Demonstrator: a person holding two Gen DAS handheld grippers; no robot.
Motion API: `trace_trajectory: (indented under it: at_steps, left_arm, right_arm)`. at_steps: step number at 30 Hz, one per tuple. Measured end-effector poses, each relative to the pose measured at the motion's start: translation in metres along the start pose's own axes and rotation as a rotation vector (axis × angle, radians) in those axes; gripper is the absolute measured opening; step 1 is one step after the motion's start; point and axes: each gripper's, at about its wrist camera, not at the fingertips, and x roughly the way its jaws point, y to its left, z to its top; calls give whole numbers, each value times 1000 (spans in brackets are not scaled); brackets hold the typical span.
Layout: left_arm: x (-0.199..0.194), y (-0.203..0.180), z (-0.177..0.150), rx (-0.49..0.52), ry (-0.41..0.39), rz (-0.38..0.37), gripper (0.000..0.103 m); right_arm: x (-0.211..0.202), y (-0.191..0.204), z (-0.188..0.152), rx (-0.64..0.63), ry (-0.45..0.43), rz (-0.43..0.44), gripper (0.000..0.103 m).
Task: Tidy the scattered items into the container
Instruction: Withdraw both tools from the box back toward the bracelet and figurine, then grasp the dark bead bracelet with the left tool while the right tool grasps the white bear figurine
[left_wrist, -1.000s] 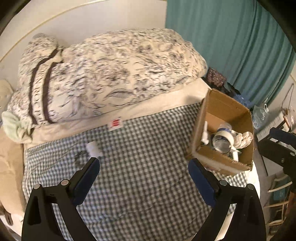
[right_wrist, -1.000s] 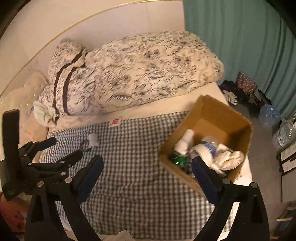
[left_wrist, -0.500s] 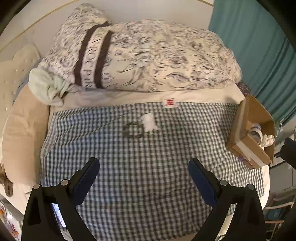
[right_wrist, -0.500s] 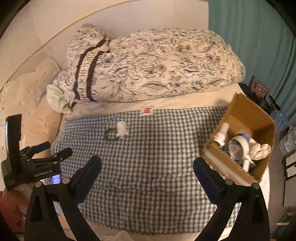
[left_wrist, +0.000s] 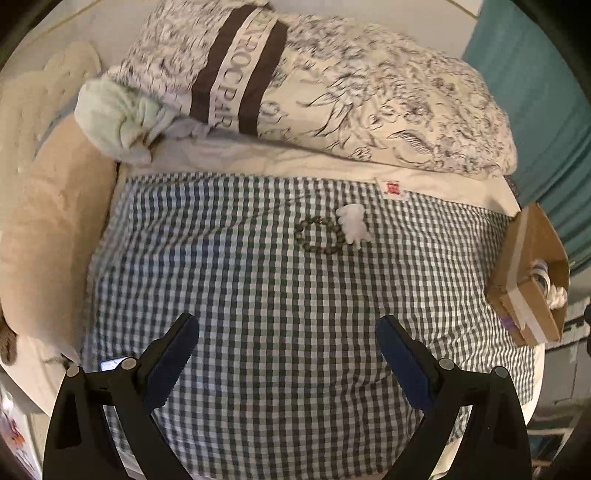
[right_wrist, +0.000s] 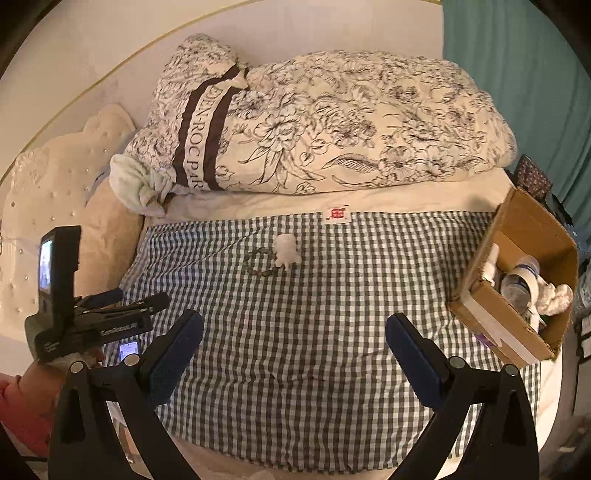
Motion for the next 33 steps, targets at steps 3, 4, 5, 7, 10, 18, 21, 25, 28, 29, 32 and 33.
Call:
trace_trajectory:
  at_steps: [3, 4, 5, 7, 10, 18, 21, 25, 28, 29, 32, 33]
  left_arm:
    - [23, 2, 4, -34, 15, 8, 99]
    - [30, 3, 6, -44, 18, 15, 99]
    - [37, 3, 8, -54, 23, 19, 99]
    - [53, 5, 13, -75, 36, 25, 99]
    - [81, 4, 25, -92, 51, 34, 99]
    - [154, -1, 62, -97, 84, 54, 99]
    - [179, -3, 73, -96, 103, 53, 99]
    - [212, -3, 82, -97, 128, 66, 99]
    - [233, -1, 85, -110, 147, 75, 98]
    - [238, -1, 85, -114, 152, 75, 96]
    - [256, 1, 83, -113, 178, 77, 96]
    - [261, 2, 81, -115, 187, 78, 96]
  right_arm:
    - [22, 2, 5, -21, 20, 15, 100]
    - [32, 2, 8, -25, 30, 19, 100]
    - [42, 1, 10, -31, 39, 18, 100]
    - [61, 0, 16, -42, 59, 22, 100]
    - [93, -3, 28, -59, 80, 37, 100]
    - [185, -11, 60, -101, 125, 49, 100]
    - [221, -14, 69, -83, 150, 59, 99]
    - [264, -14, 73, -70, 184, 81, 99]
    - [291, -11, 72, -76, 210, 86, 98]
    - [301, -11, 72, -74, 219, 89, 97]
    - [324, -9, 72, -77, 239, 86, 95]
    - [333, -8, 71, -79, 246, 82, 95]
